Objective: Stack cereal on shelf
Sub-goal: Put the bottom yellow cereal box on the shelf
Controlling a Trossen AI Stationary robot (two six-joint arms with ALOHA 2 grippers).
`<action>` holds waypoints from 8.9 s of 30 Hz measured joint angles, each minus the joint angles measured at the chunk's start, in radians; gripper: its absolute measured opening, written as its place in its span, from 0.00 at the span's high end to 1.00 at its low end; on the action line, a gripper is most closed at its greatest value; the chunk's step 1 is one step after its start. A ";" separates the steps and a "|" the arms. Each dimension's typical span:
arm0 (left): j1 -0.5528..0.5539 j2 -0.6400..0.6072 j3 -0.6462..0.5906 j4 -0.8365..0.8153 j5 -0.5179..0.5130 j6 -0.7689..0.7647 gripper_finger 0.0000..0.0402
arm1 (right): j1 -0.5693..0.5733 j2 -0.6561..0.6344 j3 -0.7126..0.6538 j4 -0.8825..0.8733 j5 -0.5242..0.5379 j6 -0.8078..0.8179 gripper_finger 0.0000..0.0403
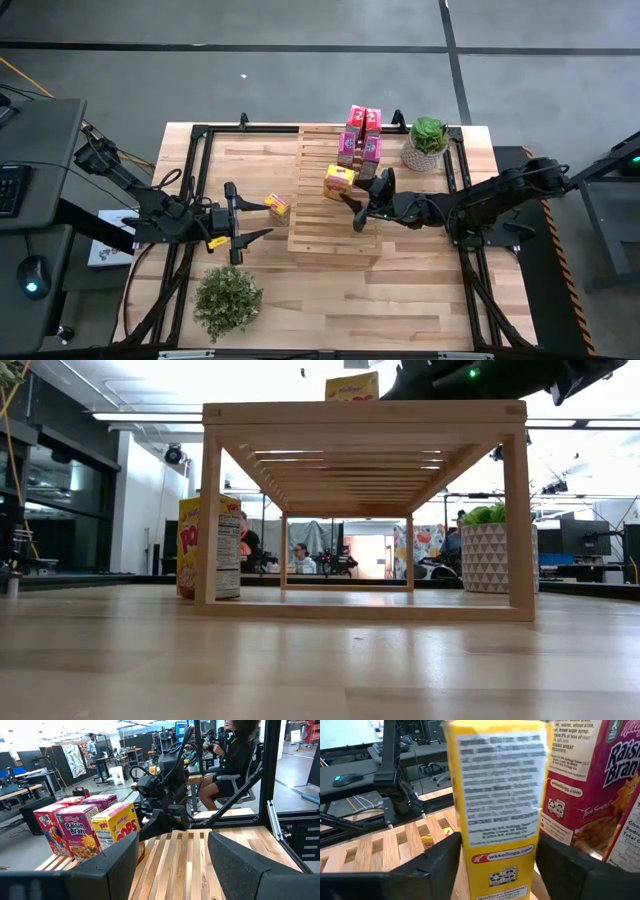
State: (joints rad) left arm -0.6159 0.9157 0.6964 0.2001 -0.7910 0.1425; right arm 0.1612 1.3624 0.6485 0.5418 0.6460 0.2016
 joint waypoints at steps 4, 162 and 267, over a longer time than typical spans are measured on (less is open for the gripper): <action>0.000 0.000 0.000 0.000 0.000 0.000 0.43 | 0.000 0.000 0.000 0.002 0.000 0.000 0.50; 0.000 0.000 0.000 -0.015 0.075 -0.060 0.43 | 0.343 0.443 0.775 -2.113 0.588 1.554 0.59; 0.000 0.000 0.000 -0.006 0.093 -0.061 0.43 | 0.362 -0.147 0.330 -1.498 0.452 0.684 0.99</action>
State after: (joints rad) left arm -0.6159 0.9159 0.6960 0.1940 -0.6982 0.0818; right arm 0.5234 1.2156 0.9786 -0.9562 1.0985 0.8852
